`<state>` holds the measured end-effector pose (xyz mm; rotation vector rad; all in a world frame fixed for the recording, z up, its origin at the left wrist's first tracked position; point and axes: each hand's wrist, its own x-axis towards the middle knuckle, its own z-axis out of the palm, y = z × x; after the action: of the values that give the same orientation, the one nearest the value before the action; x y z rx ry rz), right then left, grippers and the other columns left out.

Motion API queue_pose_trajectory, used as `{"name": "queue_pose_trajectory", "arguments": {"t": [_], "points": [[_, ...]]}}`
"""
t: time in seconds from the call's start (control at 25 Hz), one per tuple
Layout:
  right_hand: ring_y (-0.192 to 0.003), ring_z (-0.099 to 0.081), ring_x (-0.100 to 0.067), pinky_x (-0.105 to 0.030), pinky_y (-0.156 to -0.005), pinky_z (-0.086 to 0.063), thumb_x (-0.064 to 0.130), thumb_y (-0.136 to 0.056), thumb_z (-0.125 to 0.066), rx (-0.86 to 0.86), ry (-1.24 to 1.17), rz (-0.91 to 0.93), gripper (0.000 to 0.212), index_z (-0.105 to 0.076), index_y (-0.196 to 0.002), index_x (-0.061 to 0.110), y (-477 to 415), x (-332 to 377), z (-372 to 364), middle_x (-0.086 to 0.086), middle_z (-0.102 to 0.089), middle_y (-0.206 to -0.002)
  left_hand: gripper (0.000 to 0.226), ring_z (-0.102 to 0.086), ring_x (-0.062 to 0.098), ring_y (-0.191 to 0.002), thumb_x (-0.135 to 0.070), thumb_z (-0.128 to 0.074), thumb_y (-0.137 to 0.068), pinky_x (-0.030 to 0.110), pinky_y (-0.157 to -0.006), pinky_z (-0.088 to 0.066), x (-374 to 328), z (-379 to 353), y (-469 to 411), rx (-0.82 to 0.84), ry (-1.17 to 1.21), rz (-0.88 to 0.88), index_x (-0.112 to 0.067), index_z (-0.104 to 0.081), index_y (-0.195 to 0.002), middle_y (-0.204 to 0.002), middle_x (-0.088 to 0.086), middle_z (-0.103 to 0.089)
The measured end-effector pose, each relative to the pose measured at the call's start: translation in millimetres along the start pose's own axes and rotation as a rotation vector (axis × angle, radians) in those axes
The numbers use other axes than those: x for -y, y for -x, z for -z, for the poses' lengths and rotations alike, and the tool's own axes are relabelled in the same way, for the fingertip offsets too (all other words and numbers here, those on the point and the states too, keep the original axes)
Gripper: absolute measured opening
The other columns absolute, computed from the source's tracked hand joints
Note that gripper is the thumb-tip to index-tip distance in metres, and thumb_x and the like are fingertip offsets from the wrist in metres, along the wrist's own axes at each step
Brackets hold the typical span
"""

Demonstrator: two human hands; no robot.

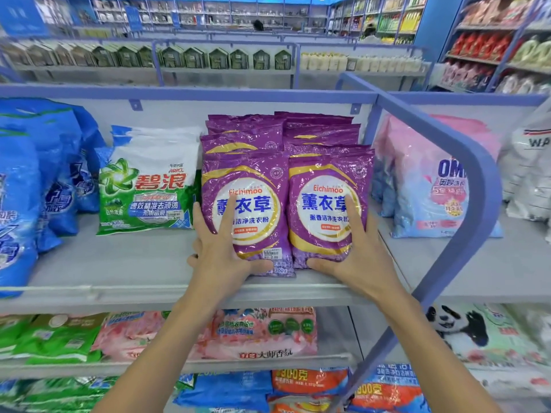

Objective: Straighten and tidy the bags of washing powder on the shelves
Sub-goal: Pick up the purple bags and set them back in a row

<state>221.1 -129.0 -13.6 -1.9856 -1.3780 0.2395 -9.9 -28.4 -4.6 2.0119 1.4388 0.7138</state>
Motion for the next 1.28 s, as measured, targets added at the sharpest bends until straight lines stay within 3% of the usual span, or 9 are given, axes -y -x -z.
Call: {"name": "queue_pose_trajectory", "arguments": {"t": [0.24,0.52,0.76,0.88,0.96,1.08,1.28], "points": [[-0.148,-0.030,-0.032,-0.055,-0.107,-0.045,0.088,-0.052,-0.068,0.025,0.035,-0.027,0.132,0.013,-0.151,0.058,2,-3,-3,0.014,-0.004,-0.164,0.122,-0.012,0.034,-0.154,-0.053,-0.091,-0.061,0.056,-0.122,-0.025,13,-6,5,-0.081,-0.018,-0.117,-0.058,-0.014,-0.155,-0.165,-0.007,0.028],[-0.146,-0.029,-0.037,-0.054,-0.107,-0.045,0.074,-0.060,-0.079,0.056,0.084,-0.048,0.134,0.013,-0.155,0.050,-6,2,-7,0.010,-0.001,-0.161,0.122,-0.006,0.028,-0.155,-0.045,-0.096,-0.059,0.046,-0.123,-0.021,9,0,-3,-0.036,0.035,-0.094,-0.059,-0.020,-0.153,-0.165,-0.007,0.029],[-0.148,-0.025,-0.037,-0.054,-0.110,-0.042,0.076,-0.062,-0.077,0.016,0.071,-0.040,0.132,0.010,-0.157,0.047,3,3,-6,0.008,-0.004,-0.160,0.115,0.002,0.040,-0.156,-0.061,-0.083,-0.069,0.055,-0.122,-0.024,10,-1,9,-0.008,-0.118,-0.085,-0.057,-0.008,-0.156,-0.165,0.003,0.033],[-0.153,-0.014,-0.036,-0.053,-0.113,-0.036,0.080,-0.064,-0.072,-0.011,0.134,-0.033,0.128,0.004,-0.159,0.042,8,3,-7,0.002,0.008,-0.166,0.115,0.009,0.040,-0.155,-0.066,-0.080,-0.069,0.058,-0.121,-0.021,7,2,13,-0.005,-0.134,-0.062,-0.054,-0.008,-0.157,-0.166,0.007,0.030],[-0.155,-0.008,-0.033,-0.051,-0.118,-0.030,0.077,-0.069,-0.071,-0.052,0.175,0.006,0.119,-0.009,-0.161,0.035,13,3,-6,-0.003,0.011,-0.167,0.111,0.007,0.038,-0.156,-0.068,-0.076,-0.073,0.058,-0.121,-0.023,7,3,19,-0.019,-0.196,-0.074,-0.049,-0.010,-0.159,-0.168,0.007,0.025],[-0.155,-0.007,-0.034,-0.051,-0.122,-0.025,0.060,-0.086,-0.067,-0.115,0.191,0.118,0.089,-0.031,-0.157,0.022,26,1,-13,-0.010,-0.002,-0.168,0.092,0.000,0.034,-0.157,-0.066,-0.064,-0.087,0.059,-0.119,-0.026,13,2,34,-0.051,-0.317,-0.152,-0.040,-0.016,-0.161,-0.172,0.004,0.008],[-0.157,0.000,-0.031,-0.051,-0.126,-0.010,0.054,-0.101,-0.045,-0.128,0.219,0.102,0.070,-0.030,-0.159,0.018,60,7,-25,-0.006,-0.013,-0.170,0.072,-0.015,0.031,-0.155,-0.060,-0.050,-0.098,0.051,-0.123,-0.022,27,14,70,-0.095,-0.382,-0.193,-0.026,-0.031,-0.159,-0.171,0.004,-0.014]]}}
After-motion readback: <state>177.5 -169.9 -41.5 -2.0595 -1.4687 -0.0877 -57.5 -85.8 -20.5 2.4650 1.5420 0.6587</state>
